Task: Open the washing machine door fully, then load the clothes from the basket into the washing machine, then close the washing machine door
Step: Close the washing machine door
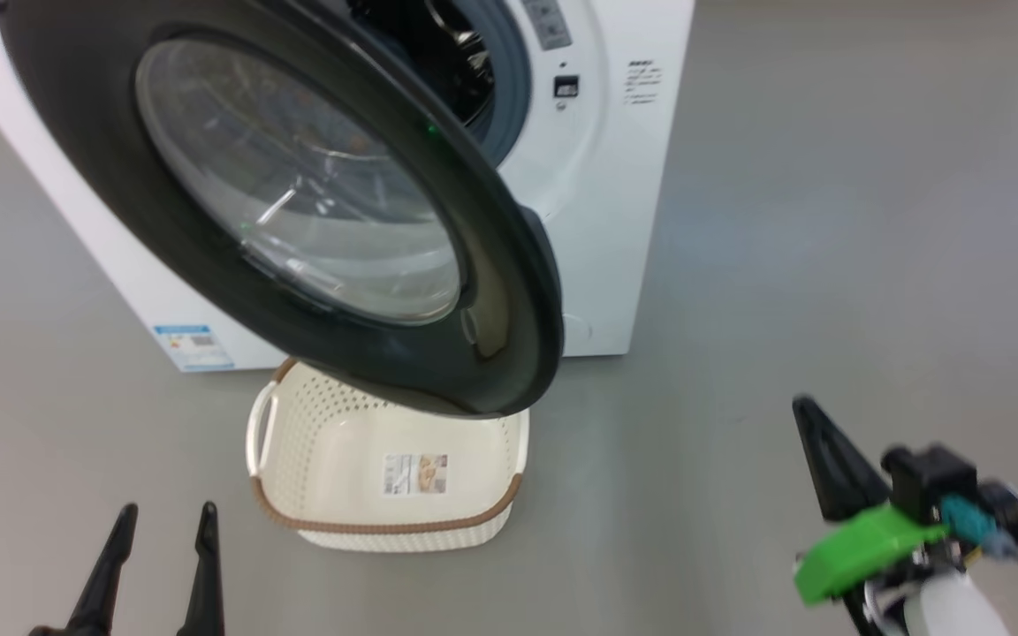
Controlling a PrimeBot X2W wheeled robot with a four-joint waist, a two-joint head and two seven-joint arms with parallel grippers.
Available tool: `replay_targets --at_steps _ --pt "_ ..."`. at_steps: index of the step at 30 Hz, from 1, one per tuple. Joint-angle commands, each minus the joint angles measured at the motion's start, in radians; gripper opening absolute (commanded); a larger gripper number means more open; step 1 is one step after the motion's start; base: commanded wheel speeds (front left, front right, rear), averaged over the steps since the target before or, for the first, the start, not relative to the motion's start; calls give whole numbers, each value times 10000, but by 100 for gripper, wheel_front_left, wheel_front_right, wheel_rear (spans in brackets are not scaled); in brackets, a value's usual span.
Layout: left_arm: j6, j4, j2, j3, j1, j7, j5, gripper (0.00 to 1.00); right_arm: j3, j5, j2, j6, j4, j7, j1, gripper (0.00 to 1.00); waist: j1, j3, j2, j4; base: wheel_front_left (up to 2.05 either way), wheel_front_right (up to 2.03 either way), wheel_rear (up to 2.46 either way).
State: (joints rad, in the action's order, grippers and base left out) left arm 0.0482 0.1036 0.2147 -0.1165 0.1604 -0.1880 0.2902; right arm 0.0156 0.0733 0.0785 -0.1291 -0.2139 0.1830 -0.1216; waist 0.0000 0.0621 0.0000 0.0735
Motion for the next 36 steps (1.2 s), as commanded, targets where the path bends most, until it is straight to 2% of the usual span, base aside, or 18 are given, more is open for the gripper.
replay_targets --at_steps 1,12,18,22,27,31,36 --pt "44 146 85 310 -604 -158 -82 100 -313 121 151 -16 -227 174 -897 0 0 373 0 418 0 0 0" --pt "-127 -380 -168 -14 -1404 -477 -80 100 -362 166 454 -16 -2804 629 -4028 0 0 762 0 1276 0 0 0" --pt "-131 -521 -200 13 -1542 -583 -88 100 -645 260 428 -16 -2994 751 -5412 0 0 834 0 1310 0 0 0" --pt "-133 -572 -217 36 -1612 -635 -93 100 -1080 334 411 -16 -2351 779 -6301 0 0 841 0 1291 0 0 0" --pt "-122 -584 -223 63 -1619 -675 -114 100 -1734 457 368 -16 -488 784 -6837 0 0 794 0 1261 0 0 0" --pt "-101 -554 -207 101 -1576 -694 -131 100 -2469 541 380 -16 1092 592 -6781 0 0 732 0 1241 0 0 0" --pt "-74 -519 -187 135 -1508 -708 -146 100 -3515 876 423 -16 2702 -412 -6069 0 0 683 0 1256 0 0 0"
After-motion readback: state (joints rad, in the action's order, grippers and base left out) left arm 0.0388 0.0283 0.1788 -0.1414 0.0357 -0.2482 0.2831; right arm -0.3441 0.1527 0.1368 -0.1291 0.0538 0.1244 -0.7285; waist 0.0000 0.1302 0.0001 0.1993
